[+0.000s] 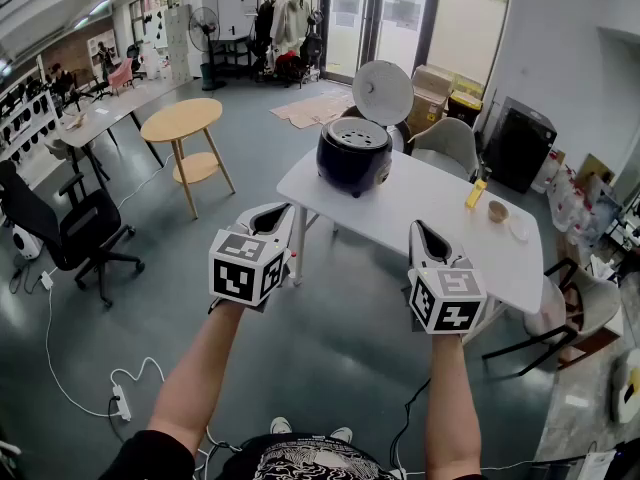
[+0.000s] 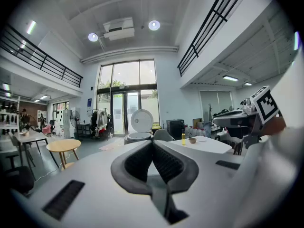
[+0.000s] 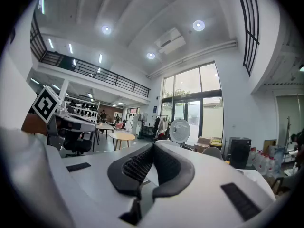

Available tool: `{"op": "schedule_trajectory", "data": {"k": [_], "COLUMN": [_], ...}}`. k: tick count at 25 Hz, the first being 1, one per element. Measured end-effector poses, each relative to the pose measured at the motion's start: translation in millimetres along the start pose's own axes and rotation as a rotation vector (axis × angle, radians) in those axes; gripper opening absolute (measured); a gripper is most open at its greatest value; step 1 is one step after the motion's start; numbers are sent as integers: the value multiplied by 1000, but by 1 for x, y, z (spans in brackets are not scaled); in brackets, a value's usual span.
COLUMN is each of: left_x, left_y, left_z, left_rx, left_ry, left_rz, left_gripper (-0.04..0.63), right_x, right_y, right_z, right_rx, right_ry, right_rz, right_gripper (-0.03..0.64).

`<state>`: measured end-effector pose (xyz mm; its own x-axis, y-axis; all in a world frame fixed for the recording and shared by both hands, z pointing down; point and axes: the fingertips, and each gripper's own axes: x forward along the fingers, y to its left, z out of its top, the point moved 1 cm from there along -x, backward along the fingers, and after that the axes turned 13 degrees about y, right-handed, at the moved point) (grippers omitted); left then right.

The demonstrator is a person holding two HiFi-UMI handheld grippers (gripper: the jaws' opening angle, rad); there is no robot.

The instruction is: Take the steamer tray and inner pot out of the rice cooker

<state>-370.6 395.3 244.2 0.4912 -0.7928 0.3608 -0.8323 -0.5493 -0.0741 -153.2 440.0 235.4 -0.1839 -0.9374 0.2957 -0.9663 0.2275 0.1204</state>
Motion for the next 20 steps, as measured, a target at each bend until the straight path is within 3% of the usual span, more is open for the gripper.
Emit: {"op": "schedule_trajectory", "data": {"k": [14, 20], "left_x": [2, 4], "left_y": [1, -5], "left_z": [-5, -8], "left_rx": [-1, 16], "left_ry": [19, 35], "left_rz": [-11, -23], "left_gripper": [16, 73], "right_x": [-3, -4], "right_y": [0, 1], "right_z": [-2, -3], "right_rx": [19, 14], "right_ry": [5, 11], "right_rz": [0, 3], "right_gripper": [26, 56]}}
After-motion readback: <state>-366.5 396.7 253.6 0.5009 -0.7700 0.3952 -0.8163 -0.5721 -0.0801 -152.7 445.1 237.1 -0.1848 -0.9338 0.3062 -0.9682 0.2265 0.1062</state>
